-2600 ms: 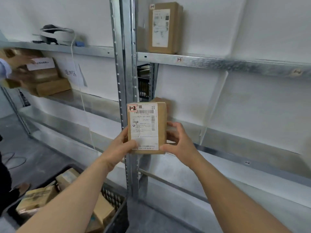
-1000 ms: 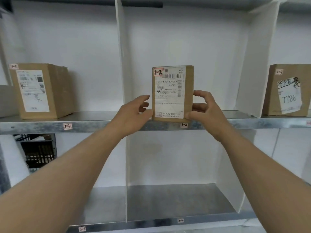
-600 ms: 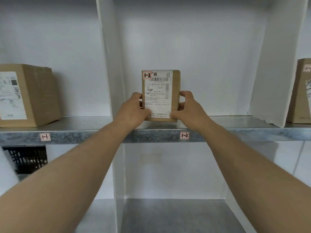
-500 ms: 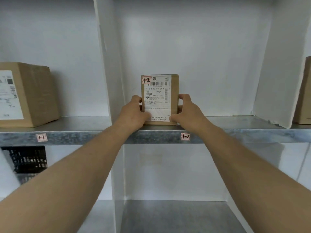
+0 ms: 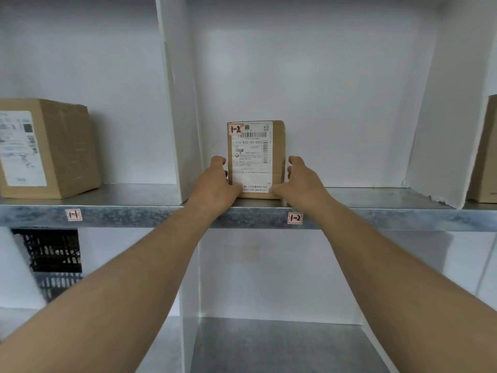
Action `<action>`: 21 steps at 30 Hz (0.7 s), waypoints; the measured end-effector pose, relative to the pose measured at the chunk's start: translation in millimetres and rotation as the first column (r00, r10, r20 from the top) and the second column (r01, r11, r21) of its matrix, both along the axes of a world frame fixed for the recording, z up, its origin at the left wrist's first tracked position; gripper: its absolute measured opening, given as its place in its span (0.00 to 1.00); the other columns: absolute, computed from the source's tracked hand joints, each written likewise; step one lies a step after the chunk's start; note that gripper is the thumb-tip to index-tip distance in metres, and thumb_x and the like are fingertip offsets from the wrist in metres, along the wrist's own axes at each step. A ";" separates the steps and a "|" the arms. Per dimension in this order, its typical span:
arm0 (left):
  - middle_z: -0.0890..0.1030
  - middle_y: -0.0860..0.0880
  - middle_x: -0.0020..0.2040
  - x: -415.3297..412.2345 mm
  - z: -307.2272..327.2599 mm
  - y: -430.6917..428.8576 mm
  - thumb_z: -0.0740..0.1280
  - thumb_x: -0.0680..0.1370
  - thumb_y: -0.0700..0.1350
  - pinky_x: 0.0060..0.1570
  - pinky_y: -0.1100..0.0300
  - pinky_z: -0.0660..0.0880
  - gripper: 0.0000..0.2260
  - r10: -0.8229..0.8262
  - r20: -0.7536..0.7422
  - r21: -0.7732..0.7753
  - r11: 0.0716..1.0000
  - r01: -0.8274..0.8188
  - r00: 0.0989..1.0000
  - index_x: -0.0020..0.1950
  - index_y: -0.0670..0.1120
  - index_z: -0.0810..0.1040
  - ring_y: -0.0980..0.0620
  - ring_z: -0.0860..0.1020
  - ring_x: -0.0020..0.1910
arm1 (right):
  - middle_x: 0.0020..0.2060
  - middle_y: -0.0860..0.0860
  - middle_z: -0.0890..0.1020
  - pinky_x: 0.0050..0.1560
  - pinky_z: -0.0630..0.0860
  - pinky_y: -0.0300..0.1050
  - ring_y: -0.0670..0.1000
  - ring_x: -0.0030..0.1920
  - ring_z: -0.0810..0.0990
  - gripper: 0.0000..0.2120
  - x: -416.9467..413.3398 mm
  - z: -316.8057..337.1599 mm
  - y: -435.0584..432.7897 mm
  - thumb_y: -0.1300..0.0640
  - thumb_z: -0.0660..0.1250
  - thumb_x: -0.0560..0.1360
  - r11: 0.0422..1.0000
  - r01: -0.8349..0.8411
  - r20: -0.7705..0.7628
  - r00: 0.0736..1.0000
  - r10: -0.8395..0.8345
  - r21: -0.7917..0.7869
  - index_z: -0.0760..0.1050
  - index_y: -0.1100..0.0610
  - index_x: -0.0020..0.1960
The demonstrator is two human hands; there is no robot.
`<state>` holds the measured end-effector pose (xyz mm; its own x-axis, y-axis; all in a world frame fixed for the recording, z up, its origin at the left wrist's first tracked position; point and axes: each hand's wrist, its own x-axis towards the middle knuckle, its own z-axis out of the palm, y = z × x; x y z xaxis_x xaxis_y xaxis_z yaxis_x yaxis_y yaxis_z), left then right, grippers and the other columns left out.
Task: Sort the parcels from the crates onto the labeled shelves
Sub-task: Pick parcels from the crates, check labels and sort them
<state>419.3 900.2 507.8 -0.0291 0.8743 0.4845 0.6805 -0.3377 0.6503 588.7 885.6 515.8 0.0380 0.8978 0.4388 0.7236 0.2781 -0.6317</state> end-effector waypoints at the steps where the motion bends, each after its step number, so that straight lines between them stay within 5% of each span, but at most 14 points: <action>1: 0.75 0.47 0.64 -0.3 -0.4 -2.9 0.69 0.76 0.44 0.58 0.54 0.73 0.31 0.003 0.018 0.012 1.000 -0.003 1.000 0.74 0.47 0.58 0.48 0.75 0.60 | 0.65 0.57 0.73 0.49 0.67 0.40 0.51 0.55 0.73 0.32 0.4 0.2 -3.4 0.60 0.71 0.73 1.000 0.006 -0.001 1.000 -0.006 0.016 0.59 0.60 0.72; 5: 0.70 0.47 0.70 -5.8 -2.4 -21.5 0.70 0.76 0.48 0.64 0.50 0.71 0.31 0.060 -0.026 0.130 0.990 -0.056 0.998 0.75 0.48 0.59 0.49 0.71 0.67 | 0.67 0.54 0.68 0.56 0.66 0.41 0.51 0.65 0.68 0.37 -1.0 -1.9 -17.8 0.59 0.71 0.72 0.977 0.050 0.035 0.998 -0.058 0.205 0.57 0.57 0.75; 11: 0.70 0.50 0.68 -23.5 -20.7 -75.1 0.67 0.76 0.52 0.59 0.52 0.72 0.26 0.202 -0.126 0.361 0.921 -0.144 0.971 0.71 0.50 0.66 0.50 0.71 0.64 | 0.66 0.52 0.69 0.57 0.73 0.51 0.52 0.65 0.69 0.28 -30.1 -18.8 -52.2 0.55 0.68 0.74 0.902 -0.045 0.194 0.980 -0.043 0.429 0.65 0.53 0.71; 15: 0.72 0.49 0.65 -53.8 -63.1 -112.4 0.68 0.75 0.53 0.56 0.51 0.72 0.23 0.316 -0.138 0.362 0.898 -0.249 0.939 0.68 0.49 0.70 0.48 0.72 0.63 | 0.63 0.52 0.71 0.55 0.70 0.47 0.53 0.64 0.69 0.24 -64.2 -56.4 -71.6 0.55 0.67 0.74 0.879 -0.232 0.296 0.949 0.110 0.417 0.68 0.53 0.69; 21: 0.71 0.47 0.68 -106.7 -135.2 -167.8 0.66 0.77 0.53 0.60 0.53 0.68 0.23 0.545 -0.231 0.179 0.838 -0.516 0.806 0.70 0.48 0.69 0.46 0.69 0.66 | 0.67 0.52 0.67 0.57 0.70 0.46 0.53 0.67 0.66 0.27 -128.7 -130.8 -90.2 0.53 0.65 0.77 0.847 -0.499 0.454 0.808 0.377 0.184 0.62 0.51 0.73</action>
